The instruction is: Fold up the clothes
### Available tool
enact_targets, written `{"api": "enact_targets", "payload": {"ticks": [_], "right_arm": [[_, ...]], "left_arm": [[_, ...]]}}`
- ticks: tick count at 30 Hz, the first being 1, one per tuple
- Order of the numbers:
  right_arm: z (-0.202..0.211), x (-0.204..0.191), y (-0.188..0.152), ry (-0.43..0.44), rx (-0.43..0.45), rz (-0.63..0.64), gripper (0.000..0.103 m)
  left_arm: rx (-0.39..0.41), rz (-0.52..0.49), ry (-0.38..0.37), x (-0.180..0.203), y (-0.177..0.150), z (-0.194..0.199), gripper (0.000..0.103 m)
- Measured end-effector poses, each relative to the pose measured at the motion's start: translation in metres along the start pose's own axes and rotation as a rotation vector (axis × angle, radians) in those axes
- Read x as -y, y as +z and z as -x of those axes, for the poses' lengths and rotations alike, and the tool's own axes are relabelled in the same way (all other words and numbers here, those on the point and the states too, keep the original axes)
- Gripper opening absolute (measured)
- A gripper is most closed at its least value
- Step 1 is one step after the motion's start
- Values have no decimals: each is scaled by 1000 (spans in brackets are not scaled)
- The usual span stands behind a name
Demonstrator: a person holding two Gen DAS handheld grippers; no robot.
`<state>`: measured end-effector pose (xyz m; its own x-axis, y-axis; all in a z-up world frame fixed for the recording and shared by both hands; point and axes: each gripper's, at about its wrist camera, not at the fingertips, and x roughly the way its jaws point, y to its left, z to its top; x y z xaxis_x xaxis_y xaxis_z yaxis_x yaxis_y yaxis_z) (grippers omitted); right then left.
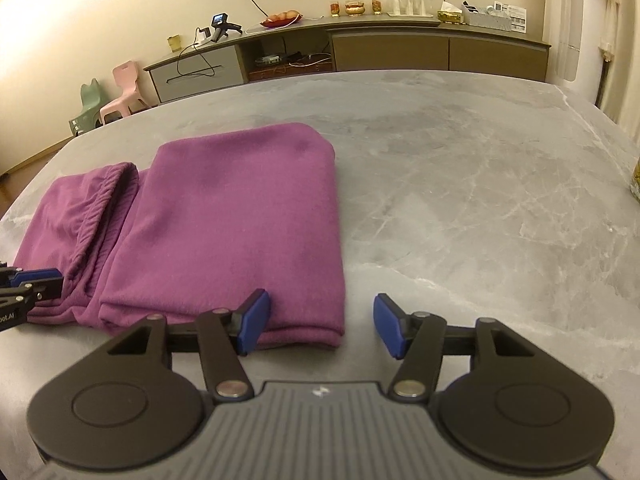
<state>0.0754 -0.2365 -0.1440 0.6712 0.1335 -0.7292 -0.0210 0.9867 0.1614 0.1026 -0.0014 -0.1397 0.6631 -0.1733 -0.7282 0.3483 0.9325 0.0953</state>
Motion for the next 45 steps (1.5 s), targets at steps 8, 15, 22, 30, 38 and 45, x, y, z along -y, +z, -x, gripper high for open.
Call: {"api": "enact_targets", "payload": {"ticks": [8,15,22,30,38,45], "right_arm": [[-5,0,1,18,26,-37,52],[27,-33,-2,29,220,144,13],[50,-69,-11,88,391,317,13],[45,-69,-4,155,377,260,32],[48,-72,-9,215,428,264,69],[15,-127,-28,285,354,467,62]], "left_arm": [[67,36,-186,40,85,29,86],[-48,-58,-314,106,148,-13,87],[-144,-199,-239,132,146,-47,45],[-82,-171,-271,115,141,-36,24],[137,159,-350,-37,115,39,23],[24,478,-178,-158,-13,-10,29]]}}
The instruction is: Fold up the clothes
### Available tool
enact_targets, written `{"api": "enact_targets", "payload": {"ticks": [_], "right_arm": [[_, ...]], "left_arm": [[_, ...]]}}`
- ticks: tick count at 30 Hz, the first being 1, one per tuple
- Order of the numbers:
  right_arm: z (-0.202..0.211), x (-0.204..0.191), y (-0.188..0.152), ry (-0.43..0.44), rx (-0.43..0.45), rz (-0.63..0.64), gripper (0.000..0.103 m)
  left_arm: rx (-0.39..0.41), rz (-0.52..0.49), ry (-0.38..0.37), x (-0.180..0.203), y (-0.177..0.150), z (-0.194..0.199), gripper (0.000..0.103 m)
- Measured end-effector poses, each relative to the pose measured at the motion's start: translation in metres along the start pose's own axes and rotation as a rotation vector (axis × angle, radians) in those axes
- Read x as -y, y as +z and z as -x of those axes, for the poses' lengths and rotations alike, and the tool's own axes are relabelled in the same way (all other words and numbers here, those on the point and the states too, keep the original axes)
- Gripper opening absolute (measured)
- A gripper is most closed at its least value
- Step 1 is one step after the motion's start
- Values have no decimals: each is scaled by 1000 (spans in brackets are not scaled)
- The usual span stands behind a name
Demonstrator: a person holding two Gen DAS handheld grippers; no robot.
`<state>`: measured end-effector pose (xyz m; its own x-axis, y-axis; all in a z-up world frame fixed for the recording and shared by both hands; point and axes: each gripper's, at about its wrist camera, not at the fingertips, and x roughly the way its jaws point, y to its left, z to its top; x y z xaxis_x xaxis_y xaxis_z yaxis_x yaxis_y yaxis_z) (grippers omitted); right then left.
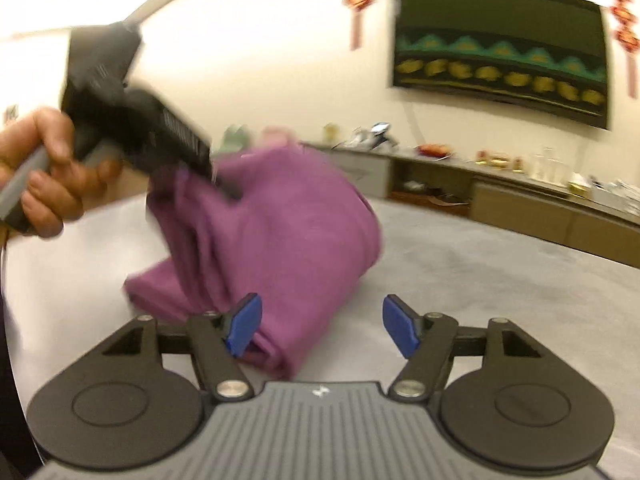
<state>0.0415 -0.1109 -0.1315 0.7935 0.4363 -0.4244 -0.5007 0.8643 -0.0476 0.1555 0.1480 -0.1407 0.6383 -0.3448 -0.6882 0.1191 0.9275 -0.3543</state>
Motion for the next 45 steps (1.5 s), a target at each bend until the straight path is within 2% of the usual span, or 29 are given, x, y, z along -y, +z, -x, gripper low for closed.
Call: {"api": "enact_targets", "payload": {"ticks": [3,4,5,7,10,12,15,16,18,20,21,23,25,27,28,30,32,34,36,37,39,40,41,42,43,45], "right_arm": [[-19,-27,-6,-7,-37,91,55],[-25,-32,-7,-13,-56,122,51],[-29,-35,-6,-29,-75,141,40],[-36,-40,-3,-64,-115,175,33],[-49,-15,5,-151,-235,88,32],[-48,9,11,-244,-277,25,32],[-42,28,21,-399,-307,0,34],[-36,25,26,-423,-297,14,34],[-20,1,44,-416,-233,45,35],[2,-38,65,-328,-131,78,52],[9,-59,72,-269,-98,102,56],[8,-101,85,-130,-90,172,60],[-17,-131,86,-73,-140,262,59],[-47,-140,83,-85,-224,330,44],[-60,-140,79,-89,-277,339,24],[-74,-138,73,-86,-330,345,22],[-71,-136,75,-86,-341,350,12],[-67,-135,78,-86,-345,355,7],[-66,-140,81,-97,-344,370,7],[-67,-139,80,-111,-343,369,8],[-66,-139,79,-133,-343,368,18],[-67,-140,79,-132,-341,367,26],[-69,-142,80,-126,-340,365,39],[-71,-144,81,-119,-340,363,46],[-73,-146,81,-117,-342,370,51],[-84,-150,76,-140,-377,404,42]], "left_arm": [[50,21,-47,-5,-9,3,39],[45,22,-47,-5,-11,0,39],[37,23,-47,-5,-12,-3,39],[12,32,-46,-9,-14,-10,39],[-12,13,-130,-3,-21,-12,39],[-26,-24,-188,4,-27,-11,39],[29,-2,-243,-3,-22,-1,39],[55,33,-257,-12,-19,3,39],[83,111,-253,-32,-14,5,39],[103,185,-248,-50,-9,6,39],[84,210,-245,-55,-10,-1,39],[61,242,-242,-62,-11,-11,40],[49,264,-240,-66,-12,-19,43],[40,291,-245,-70,-13,-24,43],[38,299,-248,-72,-14,-24,43],[31,317,-255,-75,-16,-27,43],[28,333,-256,-76,-17,-30,43],[33,355,-253,-77,-18,-28,43],[63,378,-249,-78,-20,-15,41],[73,368,-244,-78,-22,-7,41],[69,322,-203,-76,-24,1,41],[52,304,-177,-76,-25,-2,41],[27,295,-158,-75,-28,-8,41],[9,285,-144,-75,-30,-13,34],[16,271,-142,-72,-31,-15,34],[16,240,-124,-67,-31,-13,33]]}}
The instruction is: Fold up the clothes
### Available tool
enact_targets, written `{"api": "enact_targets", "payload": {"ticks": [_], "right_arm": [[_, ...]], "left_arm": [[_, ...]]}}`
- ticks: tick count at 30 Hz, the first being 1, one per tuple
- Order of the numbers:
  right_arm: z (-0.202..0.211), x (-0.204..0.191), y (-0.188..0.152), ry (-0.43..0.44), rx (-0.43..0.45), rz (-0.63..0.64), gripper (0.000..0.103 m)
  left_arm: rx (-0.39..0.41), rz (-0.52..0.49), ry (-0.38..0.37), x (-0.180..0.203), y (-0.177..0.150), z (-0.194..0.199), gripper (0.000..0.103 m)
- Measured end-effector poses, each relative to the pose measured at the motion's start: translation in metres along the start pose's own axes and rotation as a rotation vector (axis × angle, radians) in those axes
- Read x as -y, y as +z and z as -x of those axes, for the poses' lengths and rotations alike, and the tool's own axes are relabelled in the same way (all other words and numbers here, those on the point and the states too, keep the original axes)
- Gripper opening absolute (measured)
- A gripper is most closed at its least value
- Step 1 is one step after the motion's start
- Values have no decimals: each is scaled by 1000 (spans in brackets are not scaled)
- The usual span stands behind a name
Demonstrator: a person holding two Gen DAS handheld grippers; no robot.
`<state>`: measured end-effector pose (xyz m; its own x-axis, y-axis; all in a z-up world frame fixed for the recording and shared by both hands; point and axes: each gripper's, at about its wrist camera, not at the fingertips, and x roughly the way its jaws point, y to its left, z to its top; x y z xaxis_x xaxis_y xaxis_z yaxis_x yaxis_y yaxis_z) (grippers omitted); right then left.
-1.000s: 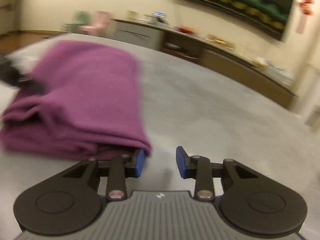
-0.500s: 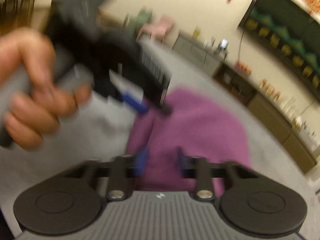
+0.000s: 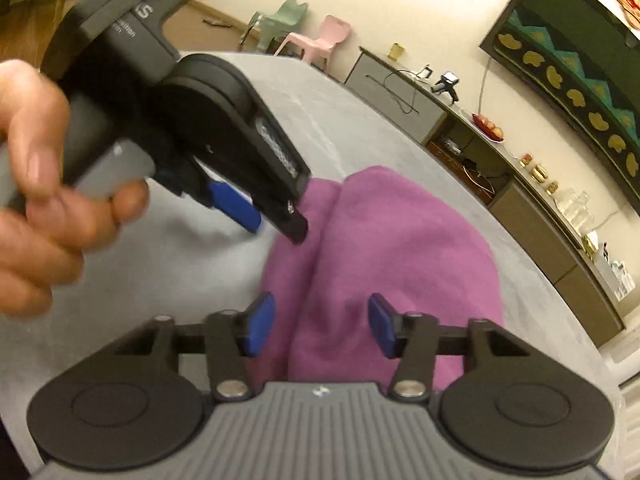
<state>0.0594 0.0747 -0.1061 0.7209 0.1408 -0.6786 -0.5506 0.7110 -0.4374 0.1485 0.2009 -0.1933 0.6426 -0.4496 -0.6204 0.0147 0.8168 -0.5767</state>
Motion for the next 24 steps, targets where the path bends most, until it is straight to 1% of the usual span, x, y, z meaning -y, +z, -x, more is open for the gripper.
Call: {"api": "enact_targets", "payload": {"ticks": [1,3,5,6,7,9,11,12,14,15,17,19,20,21,22,23,24], "right_arm": [[-5,-1,-1,-19,-21,13,25],[-2,0,-3,-16,-10,-7,13],[19,8,3,-1,45,-64,8],[33,9,5,13,80,-76,8],[38,7,6,43,87,-69,8],[46,1,6,107,93,-51,8],[27,-15,-4,105,42,1,8],[21,-18,-8,107,35,6,8],[20,-24,-11,99,54,33,8],[19,-25,-9,93,51,56,8],[17,-27,-5,79,48,112,9],[17,-40,-6,42,50,190,10],[17,-47,-8,19,52,232,10],[16,-56,-10,-8,52,283,11],[15,-64,-10,-32,53,328,13],[13,-72,-11,-54,55,373,14],[11,-80,-13,-77,57,419,15]], "left_arm": [[2,3,2,-1,0,0,32],[6,4,1,-2,-2,0,30],[6,-2,1,-1,-6,0,26],[4,0,-1,-1,-7,-1,25],[1,6,-5,0,-6,-1,25],[-2,16,-7,-1,-5,-1,22],[-5,24,-9,-2,-5,-1,22],[-6,23,-11,-3,-5,1,22],[-5,21,-12,-5,-6,5,22],[18,23,-2,-6,-5,11,22],[116,18,1,-6,1,33,22],[250,-65,-51,7,7,64,22],[261,-110,-110,16,7,70,23],[259,-157,-168,26,7,73,23],[210,-219,-213,38,5,65,23],[152,-293,-215,51,2,52,23],[110,-339,-185,59,-1,38,22]]}}
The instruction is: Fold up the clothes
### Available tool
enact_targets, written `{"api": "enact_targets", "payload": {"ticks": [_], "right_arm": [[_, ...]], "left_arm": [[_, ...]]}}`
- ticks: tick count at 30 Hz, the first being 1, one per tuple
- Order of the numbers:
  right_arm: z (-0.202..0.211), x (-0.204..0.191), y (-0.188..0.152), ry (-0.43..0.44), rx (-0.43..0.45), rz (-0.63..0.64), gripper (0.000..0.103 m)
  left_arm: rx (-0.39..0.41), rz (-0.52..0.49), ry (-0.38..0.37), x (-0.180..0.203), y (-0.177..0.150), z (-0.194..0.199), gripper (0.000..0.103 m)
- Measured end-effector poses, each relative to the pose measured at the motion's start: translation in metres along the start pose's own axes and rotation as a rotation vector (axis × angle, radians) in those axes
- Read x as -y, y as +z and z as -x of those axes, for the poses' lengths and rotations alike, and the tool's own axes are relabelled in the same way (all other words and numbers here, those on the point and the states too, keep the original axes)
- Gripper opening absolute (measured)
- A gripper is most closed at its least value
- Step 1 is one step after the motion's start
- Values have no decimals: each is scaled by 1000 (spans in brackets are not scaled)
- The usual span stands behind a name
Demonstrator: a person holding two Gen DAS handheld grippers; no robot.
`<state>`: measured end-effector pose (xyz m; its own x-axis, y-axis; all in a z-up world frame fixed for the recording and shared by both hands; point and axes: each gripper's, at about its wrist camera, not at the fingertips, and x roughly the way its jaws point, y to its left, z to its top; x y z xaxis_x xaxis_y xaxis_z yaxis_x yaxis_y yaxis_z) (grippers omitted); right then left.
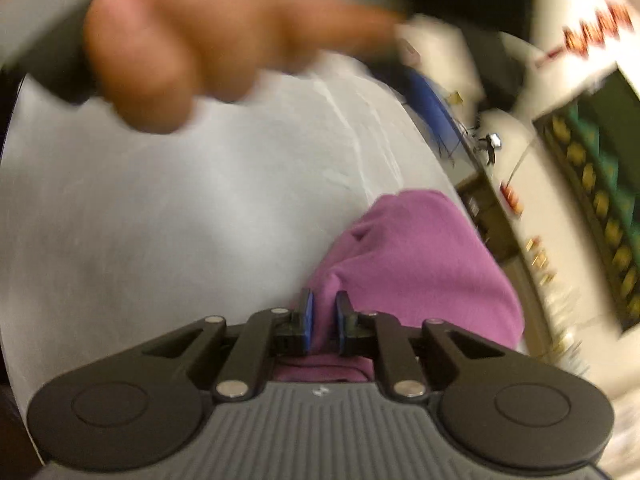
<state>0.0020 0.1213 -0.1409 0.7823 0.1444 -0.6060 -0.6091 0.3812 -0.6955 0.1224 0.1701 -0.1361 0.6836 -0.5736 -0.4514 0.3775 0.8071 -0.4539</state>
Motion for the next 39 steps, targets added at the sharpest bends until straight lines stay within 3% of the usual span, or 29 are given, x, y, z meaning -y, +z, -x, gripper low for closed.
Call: {"api": "enact_targets", "payload": {"ticks": [2,3,5,6,7,9,10,11,13,14,16,19,23,25,30,34,36,39], "right_arm": [[1,-9,-3,-20,6,39,15],[3,-11,-5,-23,11,48,16],[10,-1,-12,31,35,24,27],[16,10,-16,91,48,-13,31],[24,26,-20,161,59,-80,39],[40,81,-37,269,101,-347,39],[40,108,-51,274,105,-483,38],[39,135,-66,271,105,-620,32],[19,159,-98,214,31,-760,17],[0,159,-116,225,-58,-790,14],[-13,149,-138,240,-77,-782,11],[-5,161,-130,298,-137,-778,11],[-15,208,-99,186,-47,-819,13],[-45,222,-75,143,-55,-815,14],[-166,225,-52,144,-281,-792,18],[-191,227,-53,175,-345,-827,20],[-171,235,-58,151,-303,-894,24],[-87,218,-69,95,-100,-980,24]], "left_arm": [[-83,32,88,-13,-4,-30,18],[-116,59,117,-20,-6,-41,0],[-125,178,74,-43,-6,-45,1],[-130,189,67,-45,-5,-45,1],[-129,171,75,-43,-5,-44,1],[-121,151,85,-40,-8,-43,1],[-121,163,81,-41,-7,-44,1],[-122,176,76,-43,-6,-44,1],[-118,193,82,-47,-5,-42,1],[-115,201,88,-49,-4,-40,1],[-107,226,85,-53,-3,-33,1],[-102,204,104,-49,-5,-29,1],[-107,196,112,-47,-7,-30,1],[-109,202,109,-47,-7,-27,1],[-115,179,97,-48,-8,-29,1],[-101,161,92,-46,-7,-25,1],[-56,145,104,-43,-3,-16,1],[24,117,141,-39,3,-2,1]]}}
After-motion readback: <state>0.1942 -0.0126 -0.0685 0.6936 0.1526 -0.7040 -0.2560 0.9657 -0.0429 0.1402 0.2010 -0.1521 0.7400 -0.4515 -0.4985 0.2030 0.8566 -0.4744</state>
